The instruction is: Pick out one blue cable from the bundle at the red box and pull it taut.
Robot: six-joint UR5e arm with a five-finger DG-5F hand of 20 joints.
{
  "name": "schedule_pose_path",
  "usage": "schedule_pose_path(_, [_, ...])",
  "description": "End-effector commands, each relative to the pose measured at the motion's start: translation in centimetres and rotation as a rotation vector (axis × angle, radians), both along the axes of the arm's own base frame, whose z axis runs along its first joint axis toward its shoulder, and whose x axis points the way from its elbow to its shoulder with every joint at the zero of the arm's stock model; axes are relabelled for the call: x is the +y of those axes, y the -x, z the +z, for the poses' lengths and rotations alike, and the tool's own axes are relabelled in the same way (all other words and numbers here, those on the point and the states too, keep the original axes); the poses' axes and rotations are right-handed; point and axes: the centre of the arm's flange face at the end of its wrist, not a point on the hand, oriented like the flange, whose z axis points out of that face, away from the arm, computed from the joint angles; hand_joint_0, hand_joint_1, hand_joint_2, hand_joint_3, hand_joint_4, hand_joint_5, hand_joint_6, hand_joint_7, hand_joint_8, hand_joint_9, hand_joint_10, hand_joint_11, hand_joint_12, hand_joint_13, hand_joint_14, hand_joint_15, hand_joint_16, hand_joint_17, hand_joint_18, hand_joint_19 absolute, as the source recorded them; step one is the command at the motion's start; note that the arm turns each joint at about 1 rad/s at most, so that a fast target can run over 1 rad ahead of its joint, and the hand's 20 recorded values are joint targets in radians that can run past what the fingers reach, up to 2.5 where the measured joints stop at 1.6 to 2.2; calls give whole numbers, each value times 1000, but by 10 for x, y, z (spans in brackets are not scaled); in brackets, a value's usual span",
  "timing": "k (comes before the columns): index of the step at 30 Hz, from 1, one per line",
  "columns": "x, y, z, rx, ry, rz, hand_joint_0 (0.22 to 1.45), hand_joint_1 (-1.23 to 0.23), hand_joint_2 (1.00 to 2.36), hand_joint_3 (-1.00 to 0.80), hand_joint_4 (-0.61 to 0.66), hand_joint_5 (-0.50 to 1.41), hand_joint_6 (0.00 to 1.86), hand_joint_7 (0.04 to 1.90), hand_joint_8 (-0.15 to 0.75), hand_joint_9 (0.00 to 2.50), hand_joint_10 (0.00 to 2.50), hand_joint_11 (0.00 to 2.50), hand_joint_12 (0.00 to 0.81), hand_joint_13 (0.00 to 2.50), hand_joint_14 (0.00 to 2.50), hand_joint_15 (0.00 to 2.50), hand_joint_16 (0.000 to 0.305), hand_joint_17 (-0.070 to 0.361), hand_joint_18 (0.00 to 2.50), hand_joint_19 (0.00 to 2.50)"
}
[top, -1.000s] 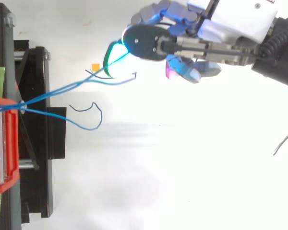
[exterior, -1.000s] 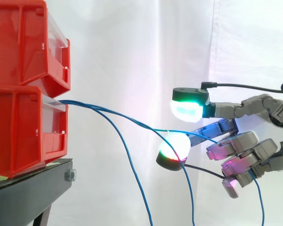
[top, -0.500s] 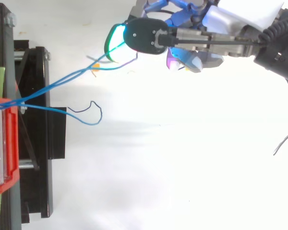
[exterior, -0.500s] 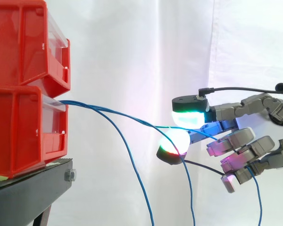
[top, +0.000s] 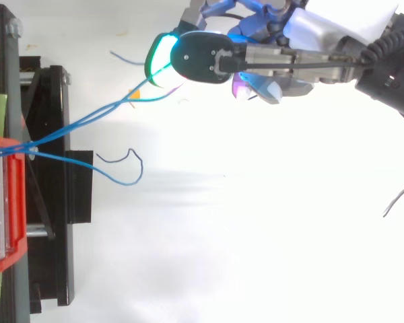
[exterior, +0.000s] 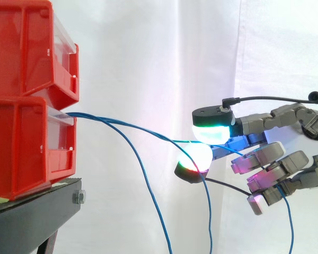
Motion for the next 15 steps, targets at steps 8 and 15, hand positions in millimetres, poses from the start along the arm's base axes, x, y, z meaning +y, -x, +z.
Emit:
schedule_pose_path(8, [8, -5, 1, -14, 2, 45, 611, -757, 1016, -62, -163, -142, 945, 823, 186, 746, 2500, 532, 322, 1036, 1717, 866, 51, 114, 765, 1061])
schedule_pose_path(15, [10, -6, 1, -18, -3, 63, 603, -771, 1011, -363, -125, -150, 948, 796, 164, 657, 2500, 636, 282, 1023, 894, 1263, 43, 97, 666, 1068])
